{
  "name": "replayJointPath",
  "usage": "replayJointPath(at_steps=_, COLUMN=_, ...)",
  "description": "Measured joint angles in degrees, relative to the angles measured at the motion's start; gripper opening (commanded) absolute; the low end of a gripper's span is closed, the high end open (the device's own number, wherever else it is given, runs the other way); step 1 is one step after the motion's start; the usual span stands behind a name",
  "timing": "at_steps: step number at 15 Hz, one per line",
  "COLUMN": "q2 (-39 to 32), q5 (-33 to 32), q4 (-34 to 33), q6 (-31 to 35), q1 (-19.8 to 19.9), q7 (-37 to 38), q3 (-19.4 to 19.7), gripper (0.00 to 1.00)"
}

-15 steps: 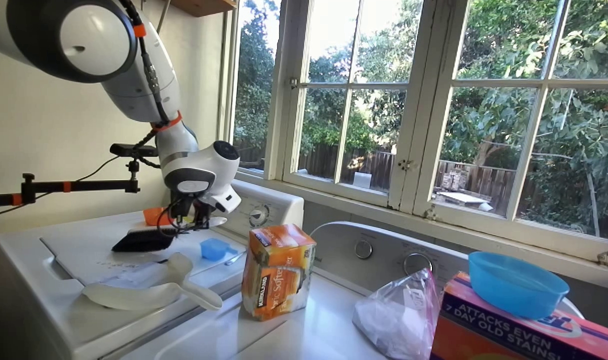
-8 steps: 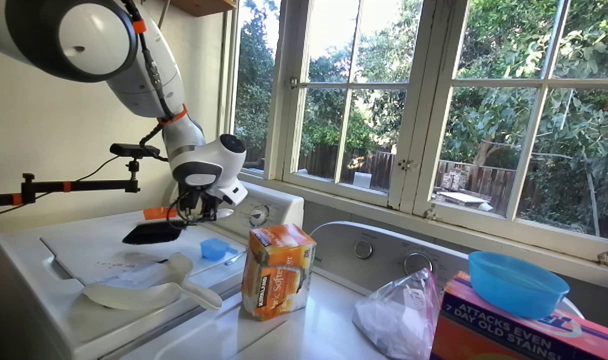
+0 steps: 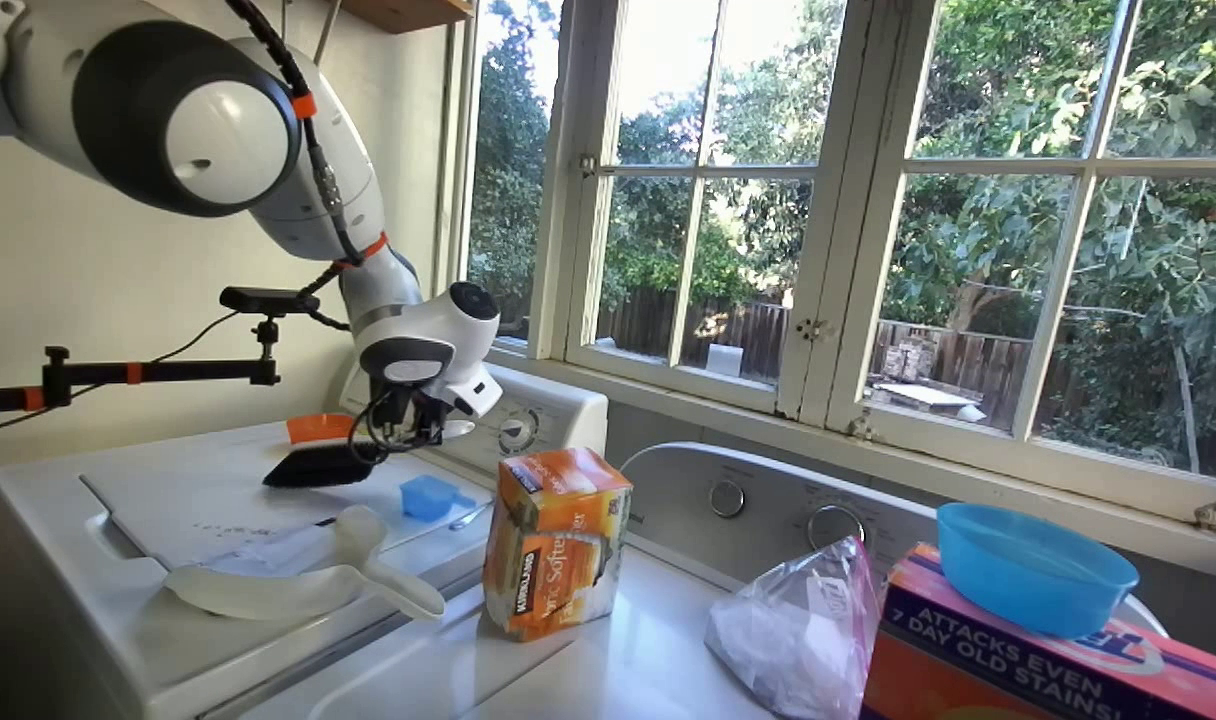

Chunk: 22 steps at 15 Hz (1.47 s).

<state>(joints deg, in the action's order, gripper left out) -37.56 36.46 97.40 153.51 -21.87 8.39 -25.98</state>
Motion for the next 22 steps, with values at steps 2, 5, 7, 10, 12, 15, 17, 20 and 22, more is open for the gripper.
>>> replayJointPath(at_steps=2, q2=-2.68, q5=0.00, q4=-2.42, q6=0.01, q1=-0.60, q7=0.29, q3=0.07, gripper=0.07)
replayJointPath(at_steps=5, q2=-5.88, q5=-0.57, q4=-5.62, q6=-2.11, q1=-1.41, q7=0.90, q3=0.53, gripper=0.07)
replayJointPath(at_steps=7, q2=-6.72, q5=-1.79, q4=-7.06, q6=-6.49, q1=-1.54, q7=2.17, q3=1.13, gripper=0.07)
replayJointPath(at_steps=10, q2=-6.84, q5=-4.18, q4=-8.59, q6=-14.04, q1=-1.54, q7=3.78, q3=2.01, gripper=0.07)
replayJointPath(at_steps=12, q2=-6.85, q5=-5.48, q4=-9.35, q6=-18.18, q1=-1.54, q7=4.17, q3=2.40, gripper=0.07)
replayJointPath(at_steps=15, q2=-6.90, q5=-6.71, q4=-10.08, q6=-21.77, q1=-1.62, q7=4.55, q3=2.55, gripper=0.07)
replayJointPath(at_steps=17, q2=-6.90, q5=-7.16, q4=-10.18, q6=-21.97, q1=-2.25, q7=5.55, q3=2.80, gripper=0.07)
replayJointPath(at_steps=20, q2=-6.80, q5=-8.83, q4=-10.21, q6=-18.72, q1=-4.56, q7=7.48, q3=3.81, gripper=0.07)
replayJointPath(at_steps=22, q2=-6.52, q5=-9.26, q4=-10.20, q6=-17.37, q1=-5.52, q7=8.21, q3=4.06, gripper=0.27)
